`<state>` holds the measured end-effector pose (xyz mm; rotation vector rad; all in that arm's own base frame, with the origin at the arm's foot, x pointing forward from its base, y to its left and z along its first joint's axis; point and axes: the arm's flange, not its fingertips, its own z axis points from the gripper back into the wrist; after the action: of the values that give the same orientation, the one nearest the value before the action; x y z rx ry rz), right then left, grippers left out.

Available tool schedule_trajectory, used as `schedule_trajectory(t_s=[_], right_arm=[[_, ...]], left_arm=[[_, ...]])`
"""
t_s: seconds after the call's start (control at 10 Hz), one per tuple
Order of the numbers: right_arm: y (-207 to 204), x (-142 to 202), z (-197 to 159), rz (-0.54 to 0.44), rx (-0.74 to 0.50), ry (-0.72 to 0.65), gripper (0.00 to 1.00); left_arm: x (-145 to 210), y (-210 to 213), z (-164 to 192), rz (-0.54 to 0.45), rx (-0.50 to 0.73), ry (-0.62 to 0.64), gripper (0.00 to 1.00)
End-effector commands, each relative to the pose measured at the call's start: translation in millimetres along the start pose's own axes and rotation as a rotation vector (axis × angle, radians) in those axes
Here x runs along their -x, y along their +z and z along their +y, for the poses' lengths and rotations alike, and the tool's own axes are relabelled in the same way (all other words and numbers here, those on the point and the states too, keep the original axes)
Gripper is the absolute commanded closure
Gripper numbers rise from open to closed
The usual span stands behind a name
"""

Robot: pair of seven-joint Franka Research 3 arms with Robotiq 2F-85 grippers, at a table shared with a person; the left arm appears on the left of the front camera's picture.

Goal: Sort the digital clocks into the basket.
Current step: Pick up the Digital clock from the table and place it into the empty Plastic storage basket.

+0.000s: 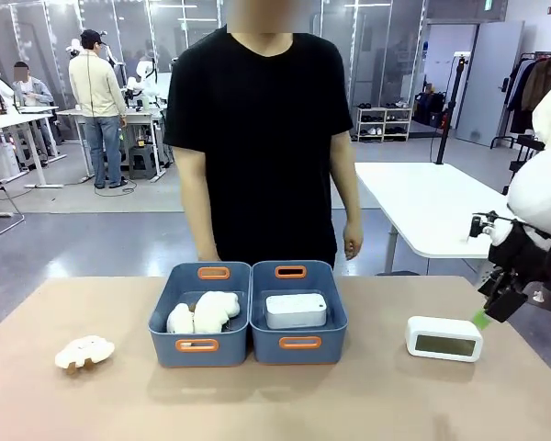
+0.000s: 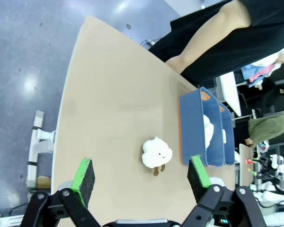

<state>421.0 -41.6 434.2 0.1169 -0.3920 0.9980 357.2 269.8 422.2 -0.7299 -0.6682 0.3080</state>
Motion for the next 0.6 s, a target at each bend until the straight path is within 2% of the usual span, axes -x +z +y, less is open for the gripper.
schedule_trajectory(t_s=[0.0,0.1,0.2,0.3,0.5], right_arm=[[15.7,3.1,-5.0,-0.035,-0.102,-0.128,0.0],[15.7,3.1,-5.0,-0.035,-0.102,-0.128,0.0],[2.8,4.0,-1.6,-0.008,-0.03,-0.033,0.0],[-13.4,-1.7,-2.1,0.001,-0.017,0.139,0.0],[-48.8,-14.6,-19.5,-0.004,0.044,0.23,0.0]], left_arm=[[1.7,2.1,-0.3,0.01,0.011,0.0,0.0],[1.7,2.1,-0.3,0.01,0.011,0.0,0.0],[1.7,2.1,-0.3,0.01,0.011,0.0,0.0],[1.7,2.1,-0.3,0.01,0.011,0.0,0.0],[1.7,2.1,-0.3,0.01,0.011,0.0,0.0]])
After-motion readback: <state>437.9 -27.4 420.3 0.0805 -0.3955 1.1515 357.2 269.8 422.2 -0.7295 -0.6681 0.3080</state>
